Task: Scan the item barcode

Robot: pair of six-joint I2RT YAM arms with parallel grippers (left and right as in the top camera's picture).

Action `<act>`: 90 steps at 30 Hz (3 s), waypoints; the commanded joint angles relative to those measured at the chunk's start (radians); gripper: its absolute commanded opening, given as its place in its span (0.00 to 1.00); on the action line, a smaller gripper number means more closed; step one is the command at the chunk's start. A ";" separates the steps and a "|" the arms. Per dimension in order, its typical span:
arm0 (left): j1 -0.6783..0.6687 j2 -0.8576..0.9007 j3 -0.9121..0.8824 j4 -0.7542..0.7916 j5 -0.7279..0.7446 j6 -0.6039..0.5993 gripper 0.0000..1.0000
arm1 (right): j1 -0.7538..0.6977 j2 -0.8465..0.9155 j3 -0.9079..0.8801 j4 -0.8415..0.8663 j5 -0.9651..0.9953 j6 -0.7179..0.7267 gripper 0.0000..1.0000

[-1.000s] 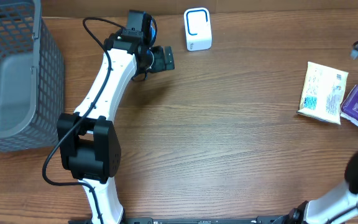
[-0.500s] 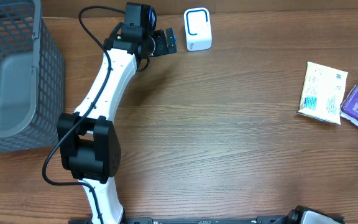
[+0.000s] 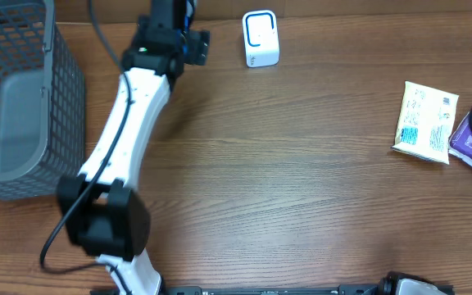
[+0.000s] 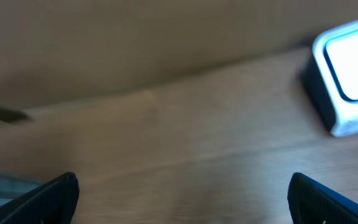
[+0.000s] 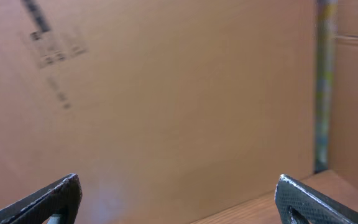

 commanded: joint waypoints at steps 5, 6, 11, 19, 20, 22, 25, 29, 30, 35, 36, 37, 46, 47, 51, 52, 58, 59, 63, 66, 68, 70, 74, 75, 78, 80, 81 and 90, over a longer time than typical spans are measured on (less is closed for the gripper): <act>0.093 -0.225 0.026 -0.058 0.005 0.071 1.00 | 0.099 -0.043 -0.080 0.008 0.023 -0.143 1.00; 0.105 -0.252 0.020 -0.066 0.017 0.056 1.00 | 0.109 -0.056 -0.106 0.013 0.035 -0.153 1.00; 0.135 -0.403 -0.090 -0.021 0.024 0.011 1.00 | 0.130 -0.170 -0.298 0.095 0.037 -0.161 1.00; 0.135 -0.685 -0.445 0.209 0.026 0.015 1.00 | 0.130 -0.457 -0.573 0.198 0.037 -0.165 1.00; 0.135 -0.720 -0.479 0.236 0.026 0.015 1.00 | 0.130 -0.494 -0.593 0.203 0.037 -0.165 1.00; 0.135 -0.789 -0.532 0.284 0.025 0.015 1.00 | 0.130 -0.551 -0.614 0.204 0.037 -0.165 1.00; 0.136 -0.898 -0.576 0.309 0.025 0.015 1.00 | 0.130 -0.626 -0.624 0.198 0.029 -0.165 1.00; 0.138 -1.026 -0.584 0.315 0.026 0.014 1.00 | 0.130 -0.682 -0.624 0.198 -0.022 -0.157 1.00; 0.138 -1.055 -0.584 0.314 0.026 0.014 1.00 | 0.130 -0.686 -0.623 0.198 -0.036 -0.157 1.00; 0.138 -1.175 -0.582 0.273 -0.008 0.014 1.00 | 0.130 -0.686 -0.621 0.213 -0.049 -0.141 1.00; 0.141 -1.200 -0.582 0.266 -0.005 0.014 1.00 | 0.130 -0.689 -0.621 0.216 -0.050 -0.136 1.00; 0.142 -1.222 -0.582 0.266 0.000 0.014 1.00 | 0.130 -0.694 -0.621 0.215 -0.057 -0.134 1.00; 0.156 -1.476 -0.584 0.204 0.061 0.003 1.00 | 0.132 -0.843 -0.622 0.213 -0.214 -0.130 1.00; 0.161 -1.500 -0.584 0.194 0.077 0.003 1.00 | 0.131 -0.869 -0.622 0.213 -0.214 -0.126 1.00; 0.182 -1.564 -0.584 0.137 0.105 -0.014 1.00 | 0.131 -0.961 -0.622 0.198 -0.214 -0.122 1.00; 0.187 -1.577 -0.584 0.127 0.105 -0.025 1.00 | 0.131 -0.977 -0.622 0.196 -0.215 -0.105 1.00; 0.228 -1.633 -0.584 0.108 0.106 -0.167 1.00 | 0.130 -1.023 -0.627 0.146 -0.307 -0.081 1.00; 0.229 -1.647 -0.584 0.095 0.105 -0.189 1.00 | 0.130 -1.035 -0.633 0.153 -0.306 -0.078 1.00; 0.229 -1.725 -0.584 0.033 0.105 -0.201 1.00 | 0.148 -1.101 -0.658 0.147 -0.307 -0.077 1.00; 0.229 -1.784 -0.584 -0.013 0.105 -0.194 1.00 | 0.172 -1.150 -0.690 0.147 -0.307 -0.073 1.00; 0.229 -1.825 -0.584 -0.043 0.105 -0.195 1.00 | 0.190 -1.179 -0.719 0.152 -0.306 -0.051 1.00; 0.229 -1.857 -0.588 -0.049 0.105 -0.195 1.00 | 0.200 -1.203 -0.746 0.170 -0.306 -0.031 1.00; 0.229 -1.880 -0.594 -0.040 0.105 -0.203 1.00 | 0.201 -1.266 -0.786 0.182 -0.306 -0.025 1.00; 0.229 -1.880 -0.594 -0.048 0.105 -0.209 1.00 | 0.201 -1.280 -0.790 0.182 -0.306 -0.025 1.00; 0.229 -1.880 -0.604 -0.045 0.105 -0.229 1.00 | 0.201 -1.342 -0.811 0.188 -0.303 -0.026 1.00; 0.229 -1.880 -0.613 -0.043 0.105 -0.229 1.00 | 0.198 -1.343 -0.809 0.204 -0.303 -0.029 1.00; 0.229 -1.880 -0.616 -0.041 0.104 -0.229 1.00 | 0.198 -1.344 -0.809 0.203 -0.303 -0.029 1.00; 0.229 -1.880 -0.620 -0.002 0.104 -0.228 1.00 | 0.198 -1.343 -0.877 0.444 -0.302 -0.029 1.00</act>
